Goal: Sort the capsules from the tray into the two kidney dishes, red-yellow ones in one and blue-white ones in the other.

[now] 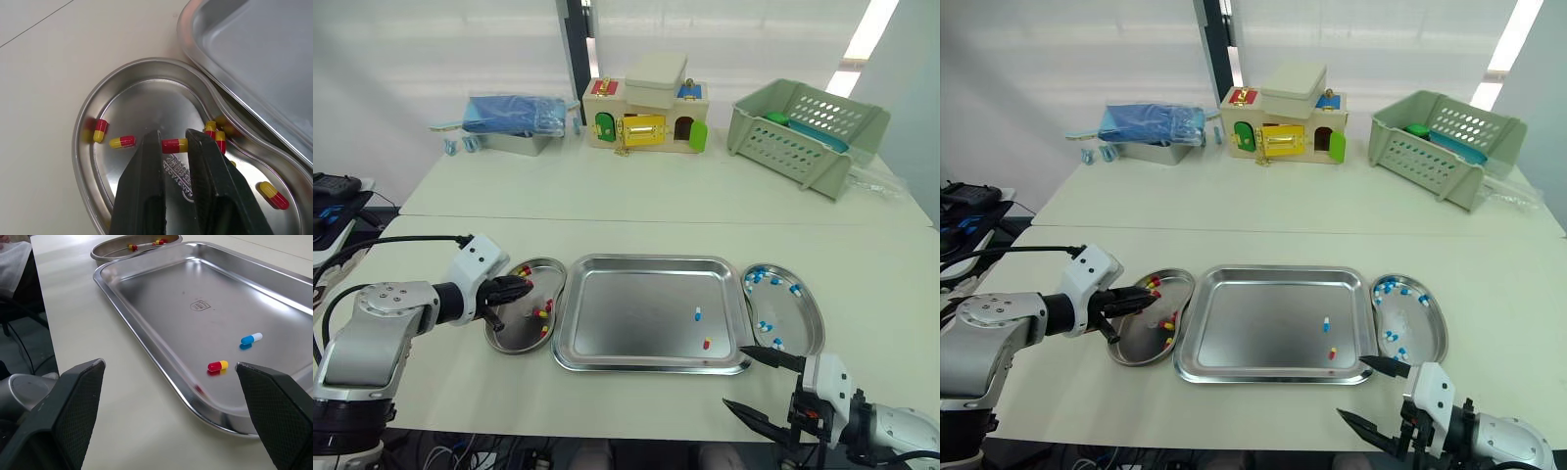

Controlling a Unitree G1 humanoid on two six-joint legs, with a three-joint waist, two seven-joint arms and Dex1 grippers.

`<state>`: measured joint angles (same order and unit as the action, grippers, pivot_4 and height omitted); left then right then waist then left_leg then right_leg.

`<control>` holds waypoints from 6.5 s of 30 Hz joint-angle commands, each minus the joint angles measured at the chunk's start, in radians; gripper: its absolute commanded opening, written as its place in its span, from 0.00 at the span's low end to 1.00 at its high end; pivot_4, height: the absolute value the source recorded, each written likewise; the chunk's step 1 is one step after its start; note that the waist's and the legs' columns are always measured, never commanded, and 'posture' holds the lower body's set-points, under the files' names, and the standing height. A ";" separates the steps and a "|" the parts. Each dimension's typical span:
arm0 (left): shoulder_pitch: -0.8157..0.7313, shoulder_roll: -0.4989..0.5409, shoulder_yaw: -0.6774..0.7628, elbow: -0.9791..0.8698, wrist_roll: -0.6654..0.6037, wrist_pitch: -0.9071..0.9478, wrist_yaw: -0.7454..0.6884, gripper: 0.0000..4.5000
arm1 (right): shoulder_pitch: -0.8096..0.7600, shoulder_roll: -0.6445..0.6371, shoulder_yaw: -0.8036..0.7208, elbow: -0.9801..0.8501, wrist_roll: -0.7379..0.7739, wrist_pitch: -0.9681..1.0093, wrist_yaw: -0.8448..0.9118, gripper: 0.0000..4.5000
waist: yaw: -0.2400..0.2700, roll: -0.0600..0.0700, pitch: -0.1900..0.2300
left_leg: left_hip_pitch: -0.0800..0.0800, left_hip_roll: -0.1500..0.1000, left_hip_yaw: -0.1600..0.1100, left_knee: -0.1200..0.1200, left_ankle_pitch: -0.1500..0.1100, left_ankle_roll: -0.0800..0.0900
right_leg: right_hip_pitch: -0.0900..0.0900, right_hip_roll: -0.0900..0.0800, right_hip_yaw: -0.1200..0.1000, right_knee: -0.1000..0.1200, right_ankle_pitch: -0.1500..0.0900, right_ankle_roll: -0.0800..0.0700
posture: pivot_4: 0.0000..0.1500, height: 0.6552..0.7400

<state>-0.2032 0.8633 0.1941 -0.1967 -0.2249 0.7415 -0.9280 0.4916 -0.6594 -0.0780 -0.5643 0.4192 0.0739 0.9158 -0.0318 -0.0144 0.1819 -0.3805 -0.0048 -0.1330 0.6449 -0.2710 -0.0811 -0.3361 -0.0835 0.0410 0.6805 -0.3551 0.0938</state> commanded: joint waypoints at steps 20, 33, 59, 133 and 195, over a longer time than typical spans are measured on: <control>0.008 0.077 0.154 0.049 -0.204 -0.024 -0.129 1.00 | 0.069 -0.067 -0.230 -0.036 0.138 0.074 0.038 1.00 | -0.007 0.000 0.000 | 0.000 0.000 0.000 0.000 0.000 0.000 | 0.000 0.000 0.000 0.000 0.000 0.000 | 1.00 1.00; 0.382 0.191 0.479 0.271 -0.114 -0.356 -0.247 1.00 | 0.021 -0.368 -0.548 0.192 0.279 0.417 0.196 1.00 | -0.001 -0.002 0.000 | 0.001 0.001 0.002 -0.001 0.000 0.000 | 0.000 0.000 0.001 -0.001 0.000 0.000 | 1.00 1.00; 0.668 -0.068 0.609 0.005 -0.253 -0.577 -0.261 1.00 | -0.381 -0.430 -0.377 0.753 0.017 0.190 0.341 1.00 | -0.005 -0.002 0.001 | 0.000 0.000 0.005 -0.001 0.000 0.000 | -0.001 -0.002 0.002 -0.002 0.000 0.000 | 1.00 1.00; 0.940 -0.442 0.012 -0.126 -0.278 -1.211 -0.181 1.00 | -1.104 -0.061 0.549 0.419 -0.309 0.629 0.163 0.65 | -0.003 0.000 0.000 | -0.002 -0.001 0.003 -0.001 0.000 0.000 | -0.003 -0.002 0.001 -0.003 0.000 0.000 | 1.00 1.00; 0.766 -0.228 0.021 -0.146 -0.343 -1.020 -0.218 1.00 | -0.552 -0.374 -0.198 0.267 0.013 0.497 0.264 1.00 | 0.001 -0.001 0.002 | -0.003 0.000 0.003 -0.002 -0.001 0.001 | -0.001 -0.002 0.001 -0.004 0.000 0.000 | 1.00 1.00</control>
<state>0.5527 0.6205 0.1717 -0.3066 -0.5483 -0.3045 -1.1768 -0.0688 -1.0141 -0.2071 -0.2724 0.3969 0.6011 1.1522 -0.0309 -0.0154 0.1843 -0.3830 -0.0053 -0.1300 0.6432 -0.2715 -0.0806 -0.3373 -0.0854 0.0416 0.6765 -0.3550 0.0940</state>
